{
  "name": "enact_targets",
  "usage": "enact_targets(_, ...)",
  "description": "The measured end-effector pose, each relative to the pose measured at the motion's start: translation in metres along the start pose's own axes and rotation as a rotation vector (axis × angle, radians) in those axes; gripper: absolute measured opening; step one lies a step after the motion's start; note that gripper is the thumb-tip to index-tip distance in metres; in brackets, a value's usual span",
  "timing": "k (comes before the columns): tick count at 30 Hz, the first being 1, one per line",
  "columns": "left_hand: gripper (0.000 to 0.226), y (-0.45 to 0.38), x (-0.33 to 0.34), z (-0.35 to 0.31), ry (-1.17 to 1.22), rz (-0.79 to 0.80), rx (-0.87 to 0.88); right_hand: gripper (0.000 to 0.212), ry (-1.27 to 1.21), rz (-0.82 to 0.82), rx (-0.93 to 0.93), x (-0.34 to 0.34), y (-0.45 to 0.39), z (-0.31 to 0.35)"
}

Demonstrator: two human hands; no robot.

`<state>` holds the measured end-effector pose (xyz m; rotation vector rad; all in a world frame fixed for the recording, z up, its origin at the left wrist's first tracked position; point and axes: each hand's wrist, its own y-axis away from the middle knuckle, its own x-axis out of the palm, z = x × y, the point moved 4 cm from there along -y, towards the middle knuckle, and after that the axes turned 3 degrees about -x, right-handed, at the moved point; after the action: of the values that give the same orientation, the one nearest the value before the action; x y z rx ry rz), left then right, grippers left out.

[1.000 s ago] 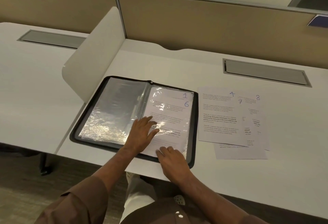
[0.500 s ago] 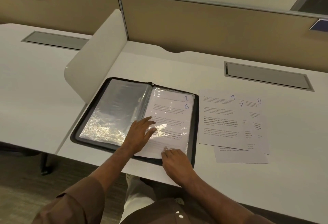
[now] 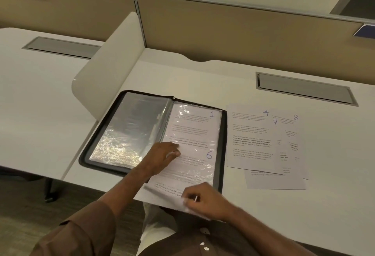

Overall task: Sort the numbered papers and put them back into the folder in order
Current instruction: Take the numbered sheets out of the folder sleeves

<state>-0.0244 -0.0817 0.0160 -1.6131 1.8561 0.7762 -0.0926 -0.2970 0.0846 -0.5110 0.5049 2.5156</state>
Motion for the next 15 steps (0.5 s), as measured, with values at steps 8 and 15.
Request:
enact_targets(8,0.034,0.001,-0.020,0.006,0.514,-0.035,-0.261,0.015,-0.283,-0.310,-0.008,-0.139,0.001,0.000)
enact_targets(15,0.041,0.000,-0.010,0.003,0.569,-0.129,-0.248,0.024,-0.346,-0.676,0.072,-0.239,0.022,-0.009)
